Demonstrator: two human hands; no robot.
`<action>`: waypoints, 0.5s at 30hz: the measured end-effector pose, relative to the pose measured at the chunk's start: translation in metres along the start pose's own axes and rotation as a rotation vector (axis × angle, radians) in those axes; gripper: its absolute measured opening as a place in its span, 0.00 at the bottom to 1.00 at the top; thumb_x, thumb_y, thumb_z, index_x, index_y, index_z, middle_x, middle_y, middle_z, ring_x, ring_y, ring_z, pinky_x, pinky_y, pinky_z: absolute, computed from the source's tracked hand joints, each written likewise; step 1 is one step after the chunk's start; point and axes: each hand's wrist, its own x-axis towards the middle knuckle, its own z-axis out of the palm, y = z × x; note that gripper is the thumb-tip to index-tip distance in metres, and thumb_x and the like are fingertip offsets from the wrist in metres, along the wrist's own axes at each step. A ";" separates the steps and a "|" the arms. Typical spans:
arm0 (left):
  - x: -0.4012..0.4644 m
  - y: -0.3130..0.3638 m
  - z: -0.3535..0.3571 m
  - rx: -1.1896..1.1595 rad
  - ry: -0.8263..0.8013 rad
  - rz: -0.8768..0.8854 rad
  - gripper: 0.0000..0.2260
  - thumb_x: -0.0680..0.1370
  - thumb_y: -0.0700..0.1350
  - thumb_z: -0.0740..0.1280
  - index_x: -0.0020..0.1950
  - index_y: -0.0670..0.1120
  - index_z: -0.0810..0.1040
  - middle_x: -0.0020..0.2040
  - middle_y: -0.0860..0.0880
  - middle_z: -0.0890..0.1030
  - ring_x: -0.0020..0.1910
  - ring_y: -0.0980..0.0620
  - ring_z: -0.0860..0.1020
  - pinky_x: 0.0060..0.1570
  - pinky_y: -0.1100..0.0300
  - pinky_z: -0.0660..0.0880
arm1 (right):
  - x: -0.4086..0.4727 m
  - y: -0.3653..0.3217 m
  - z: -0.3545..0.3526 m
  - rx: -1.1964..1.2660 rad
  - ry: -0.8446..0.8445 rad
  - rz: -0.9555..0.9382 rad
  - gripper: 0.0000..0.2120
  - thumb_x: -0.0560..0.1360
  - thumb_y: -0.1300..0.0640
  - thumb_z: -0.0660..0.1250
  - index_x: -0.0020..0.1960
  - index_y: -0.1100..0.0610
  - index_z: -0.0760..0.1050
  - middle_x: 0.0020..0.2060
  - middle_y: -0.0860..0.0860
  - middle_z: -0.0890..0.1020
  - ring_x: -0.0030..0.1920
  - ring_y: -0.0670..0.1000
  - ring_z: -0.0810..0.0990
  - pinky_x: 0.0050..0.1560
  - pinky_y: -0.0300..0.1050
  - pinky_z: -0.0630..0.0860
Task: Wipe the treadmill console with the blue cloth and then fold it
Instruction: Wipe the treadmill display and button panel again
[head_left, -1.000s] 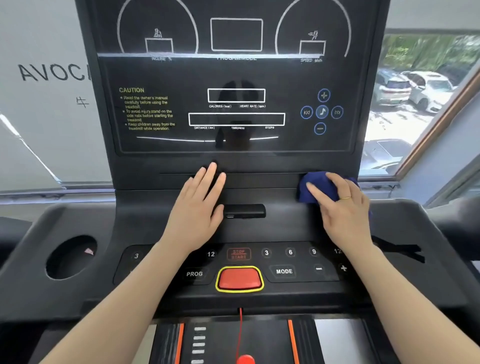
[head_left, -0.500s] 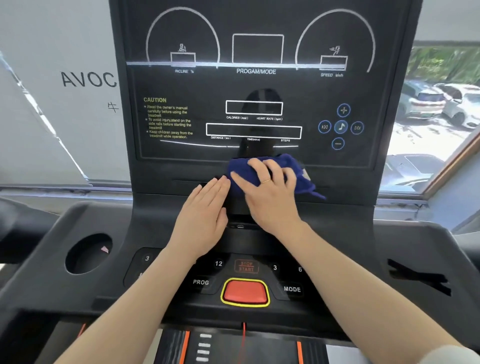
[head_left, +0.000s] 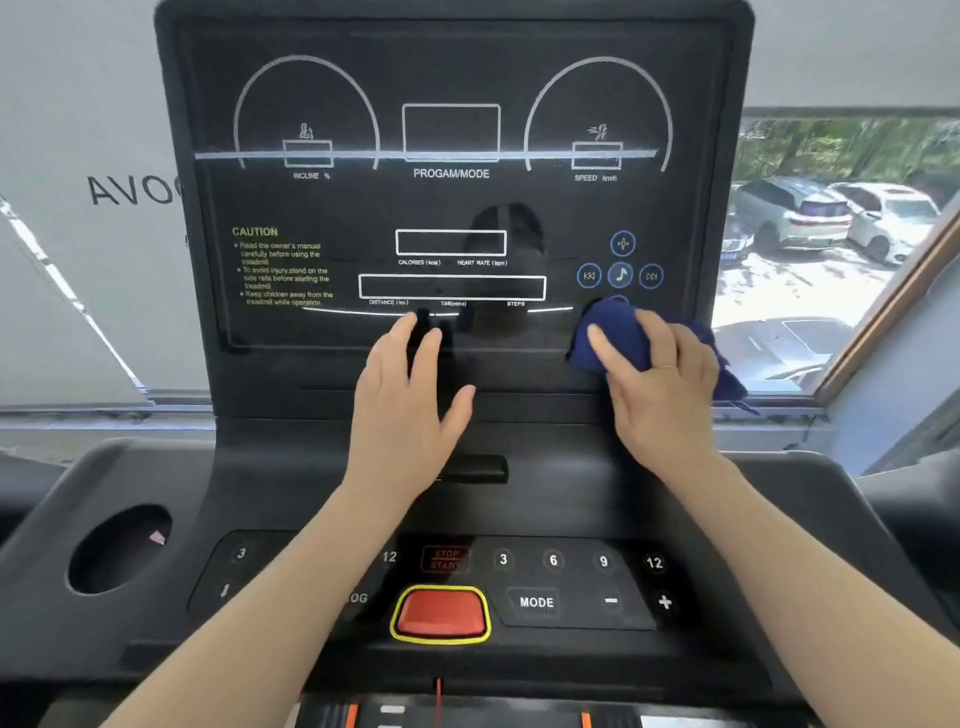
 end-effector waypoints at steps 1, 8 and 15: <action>0.007 0.003 0.002 0.015 0.013 0.029 0.26 0.75 0.54 0.58 0.65 0.37 0.70 0.68 0.36 0.68 0.65 0.38 0.69 0.62 0.49 0.67 | 0.003 -0.008 0.003 -0.002 -0.006 -0.082 0.23 0.71 0.59 0.63 0.65 0.48 0.72 0.66 0.58 0.66 0.58 0.61 0.66 0.54 0.56 0.61; 0.062 0.000 0.004 0.123 -0.018 0.027 0.41 0.68 0.58 0.71 0.73 0.38 0.60 0.75 0.35 0.54 0.73 0.37 0.58 0.68 0.45 0.60 | 0.067 -0.013 0.011 -0.030 -0.018 -0.371 0.20 0.74 0.54 0.63 0.66 0.45 0.73 0.68 0.56 0.71 0.62 0.60 0.67 0.61 0.57 0.61; 0.085 -0.005 0.003 0.233 -0.105 0.000 0.52 0.64 0.67 0.69 0.76 0.42 0.48 0.77 0.40 0.45 0.75 0.41 0.48 0.72 0.47 0.50 | 0.166 0.018 0.008 -0.109 0.033 -0.312 0.19 0.77 0.46 0.57 0.67 0.44 0.71 0.68 0.56 0.71 0.60 0.60 0.68 0.58 0.55 0.62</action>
